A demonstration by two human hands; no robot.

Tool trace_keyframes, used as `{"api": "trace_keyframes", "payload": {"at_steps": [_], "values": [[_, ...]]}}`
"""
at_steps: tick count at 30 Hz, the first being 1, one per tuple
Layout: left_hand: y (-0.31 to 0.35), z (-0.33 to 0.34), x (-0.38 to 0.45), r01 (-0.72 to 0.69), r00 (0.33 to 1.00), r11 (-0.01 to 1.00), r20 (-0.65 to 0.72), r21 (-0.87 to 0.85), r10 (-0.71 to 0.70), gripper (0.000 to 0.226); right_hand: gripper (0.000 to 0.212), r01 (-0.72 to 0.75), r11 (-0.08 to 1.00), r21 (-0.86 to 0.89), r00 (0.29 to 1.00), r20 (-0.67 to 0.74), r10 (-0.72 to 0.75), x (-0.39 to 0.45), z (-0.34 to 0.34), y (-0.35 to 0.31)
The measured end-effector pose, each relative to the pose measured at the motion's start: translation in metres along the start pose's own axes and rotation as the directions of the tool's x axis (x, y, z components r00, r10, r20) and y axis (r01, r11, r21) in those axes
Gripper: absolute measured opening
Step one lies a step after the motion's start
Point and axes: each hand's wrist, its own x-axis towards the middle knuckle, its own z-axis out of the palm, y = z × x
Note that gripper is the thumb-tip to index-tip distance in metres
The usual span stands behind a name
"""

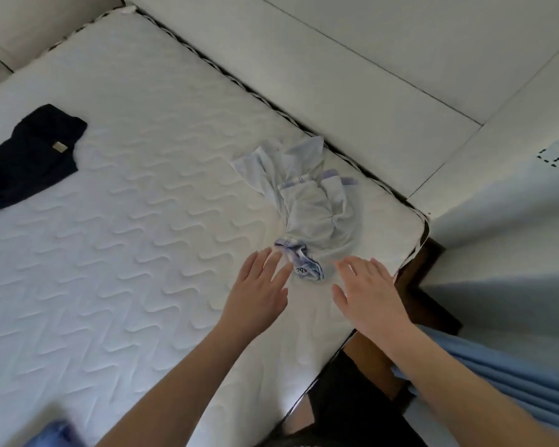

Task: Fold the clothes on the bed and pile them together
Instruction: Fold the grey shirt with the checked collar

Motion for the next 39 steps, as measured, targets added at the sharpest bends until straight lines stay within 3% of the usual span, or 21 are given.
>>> {"api": "trace_keyframes", "payload": {"at_steps": [4, 7, 10, 15, 18, 20, 23, 26, 31, 39], "values": [[-0.011, 0.074, 0.048, 0.031, 0.994, 0.999, 0.107, -0.033, -0.027, 0.048, 0.043, 0.072, 0.997, 0.0, 0.993, 0.098, -0.072, 0.043, 0.076, 0.026], [-0.024, 0.127, 0.069, 0.099, 0.975, 0.994, 0.205, -0.055, -0.085, 0.046, 0.049, 0.031, 0.999, 0.032, 0.956, 0.29, -0.039, 0.061, 0.128, 0.033], [-0.03, 0.173, 0.081, 0.154, 0.908, 0.986, 0.402, -0.063, -0.116, 0.059, 0.06, 0.024, 1.0, -0.01, 0.902, 0.432, -0.017, 0.073, 0.175, 0.044], [-0.045, 0.225, 0.111, 0.13, 0.87, 0.991, 0.483, -0.026, -0.102, 0.081, 0.072, -0.047, 0.998, -0.05, 0.874, 0.482, 0.065, 0.095, 0.227, 0.048], [-0.062, 0.242, 0.138, 0.073, 0.804, 0.996, 0.588, 0.05, -0.089, 0.089, 0.072, -0.084, 0.995, -0.057, 0.855, 0.508, 0.102, 0.104, 0.249, 0.05], [-0.06, 0.25, 0.152, 0.106, 0.77, 0.993, 0.627, 0.057, -0.118, 0.076, 0.07, -0.08, 0.995, -0.053, 0.849, 0.519, 0.095, 0.104, 0.261, 0.054], [-0.046, 0.257, 0.16, 0.213, 0.778, 0.977, 0.602, 0.021, -0.182, 0.043, 0.064, -0.068, 0.997, -0.019, 0.85, 0.523, 0.069, 0.1, 0.271, 0.062], [-0.031, 0.256, 0.143, 0.299, 0.738, 0.954, 0.636, -0.005, -0.228, 0.033, 0.056, -0.038, 0.999, 0.035, 0.841, 0.54, 0.013, 0.098, 0.268, 0.066], [-0.029, 0.224, 0.118, 0.508, 0.721, 0.85, 0.609, -0.139, -0.331, 0.026, 0.042, -0.025, 0.988, 0.151, 0.862, 0.504, -0.055, 0.085, 0.239, 0.059], [-0.034, 0.127, 0.03, 0.709, 0.705, 0.501, 0.5, -0.496, -0.502, 0.015, 0.032, 0.017, 0.933, 0.359, 0.928, 0.341, -0.148, 0.056, 0.159, 0.01]]}}
